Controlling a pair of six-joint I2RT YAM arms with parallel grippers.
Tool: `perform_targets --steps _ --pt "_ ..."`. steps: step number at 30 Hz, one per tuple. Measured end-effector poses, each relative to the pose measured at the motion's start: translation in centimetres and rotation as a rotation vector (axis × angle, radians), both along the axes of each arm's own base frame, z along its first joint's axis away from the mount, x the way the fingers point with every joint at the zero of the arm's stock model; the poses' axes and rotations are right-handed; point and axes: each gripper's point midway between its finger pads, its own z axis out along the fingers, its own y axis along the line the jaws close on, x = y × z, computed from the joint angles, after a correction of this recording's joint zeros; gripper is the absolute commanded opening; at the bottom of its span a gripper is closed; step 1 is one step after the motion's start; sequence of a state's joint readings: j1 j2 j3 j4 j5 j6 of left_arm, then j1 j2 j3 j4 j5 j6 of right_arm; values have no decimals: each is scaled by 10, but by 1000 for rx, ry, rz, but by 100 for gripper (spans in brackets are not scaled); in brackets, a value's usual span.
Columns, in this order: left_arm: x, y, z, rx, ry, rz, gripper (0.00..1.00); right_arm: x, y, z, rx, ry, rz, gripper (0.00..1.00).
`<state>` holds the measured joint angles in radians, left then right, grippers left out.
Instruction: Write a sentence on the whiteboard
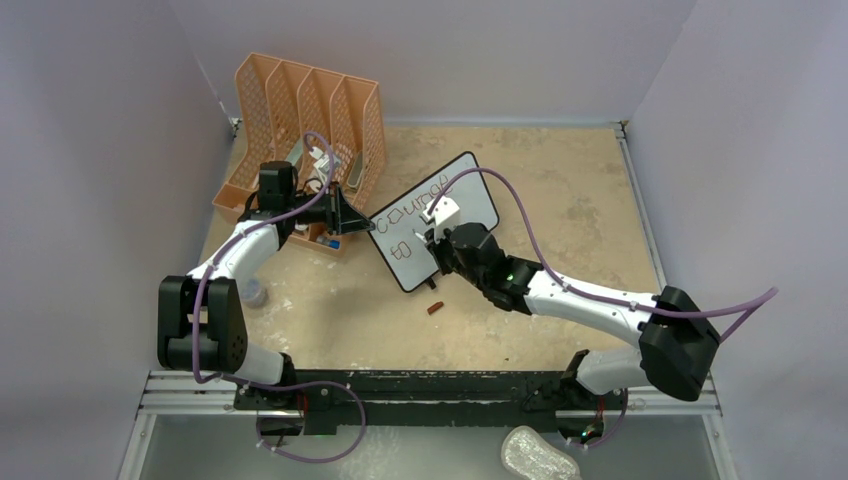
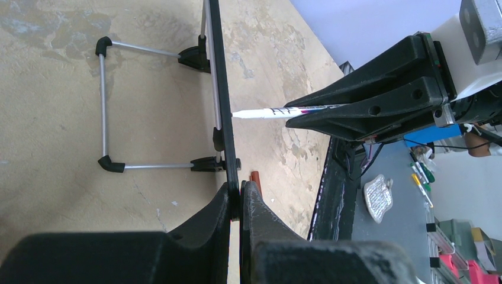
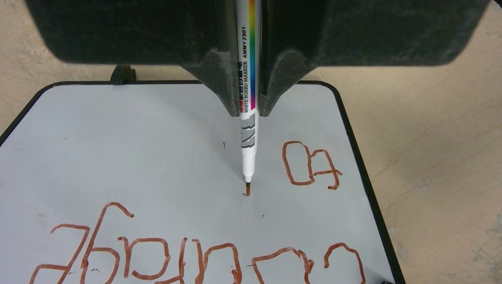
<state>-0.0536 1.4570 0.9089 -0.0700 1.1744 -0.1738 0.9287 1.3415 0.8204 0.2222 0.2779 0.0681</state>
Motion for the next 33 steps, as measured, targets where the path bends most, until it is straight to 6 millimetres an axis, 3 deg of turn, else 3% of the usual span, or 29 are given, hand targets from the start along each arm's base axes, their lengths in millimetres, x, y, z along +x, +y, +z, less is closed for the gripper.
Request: perform_targets --steps 15,22,33 --pt "0 0 0 0 0 0 0 -13 -15 -25 -63 66 1 0" --pt "0 0 0 -1 0 -1 0 -15 -16 -25 -65 73 -1 0" --pt "0 0 0 -1 0 -1 0 -13 -15 -6 -15 36 -2 0"
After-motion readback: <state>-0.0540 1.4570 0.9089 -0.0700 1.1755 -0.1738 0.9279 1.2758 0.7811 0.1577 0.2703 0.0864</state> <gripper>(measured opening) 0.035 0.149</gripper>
